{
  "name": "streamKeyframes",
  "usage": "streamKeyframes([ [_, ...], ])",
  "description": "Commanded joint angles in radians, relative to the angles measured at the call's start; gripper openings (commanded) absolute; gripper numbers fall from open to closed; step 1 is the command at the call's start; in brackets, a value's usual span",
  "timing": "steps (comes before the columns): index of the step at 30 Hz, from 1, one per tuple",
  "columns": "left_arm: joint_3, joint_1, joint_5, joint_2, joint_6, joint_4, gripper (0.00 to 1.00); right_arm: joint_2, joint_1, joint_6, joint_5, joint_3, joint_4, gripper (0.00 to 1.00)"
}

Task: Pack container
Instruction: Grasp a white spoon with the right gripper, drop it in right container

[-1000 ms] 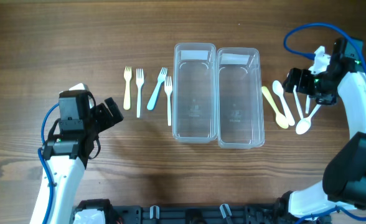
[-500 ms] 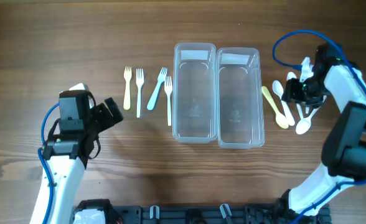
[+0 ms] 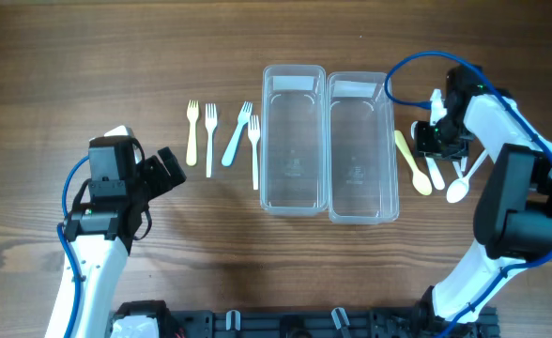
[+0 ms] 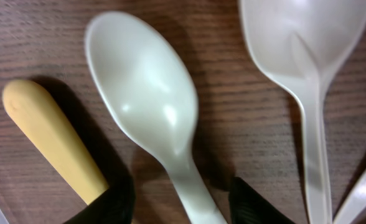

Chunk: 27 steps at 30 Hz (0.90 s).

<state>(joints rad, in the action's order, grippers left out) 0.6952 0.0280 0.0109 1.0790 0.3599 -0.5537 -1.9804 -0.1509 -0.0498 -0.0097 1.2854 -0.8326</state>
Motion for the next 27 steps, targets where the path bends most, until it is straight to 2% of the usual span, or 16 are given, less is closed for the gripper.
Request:
streamKeyframes([
  [1, 0.018, 0.002, 0.01, 0.002, -0.016, 0.0, 1.0, -0.01, 0.002, 0.0, 0.04, 0.008, 0.01, 0.47],
  [3, 0.018, 0.002, 0.01, 0.002, -0.016, 0.0, 1.0, -0.012, 0.002, 0.0, 0.039, 0.008, 0.011, 0.47],
  [9, 0.018, 0.002, 0.01, 0.002, -0.016, 0.0, 1.0, -0.037, 0.002, 0.021, 0.005, 0.004, 0.012, 0.37],
  [11, 0.018, 0.002, 0.01, 0.002, -0.016, 0.0, 1.0, -0.046, 0.002, 0.068, 0.002, -0.002, 0.016, 0.24],
  [13, 0.018, 0.002, 0.01, 0.002, -0.016, 0.0, 1.0, -0.054, 0.002, 0.083, -0.015, -0.005, 0.02, 0.19],
  [17, 0.018, 0.002, 0.01, 0.002, -0.016, 0.0, 1.0, -0.058, 0.002, 0.087, -0.036, -0.005, 0.021, 0.18],
  [19, 0.018, 0.002, 0.01, 0.002, -0.016, 0.0, 1.0, -0.058, 0.002, 0.087, -0.035, -0.005, 0.017, 0.05],
  [27, 0.018, 0.002, 0.01, 0.002, -0.016, 0.0, 1.0, 0.021, -0.01, 0.142, 0.013, 0.055, -0.029, 0.04],
])
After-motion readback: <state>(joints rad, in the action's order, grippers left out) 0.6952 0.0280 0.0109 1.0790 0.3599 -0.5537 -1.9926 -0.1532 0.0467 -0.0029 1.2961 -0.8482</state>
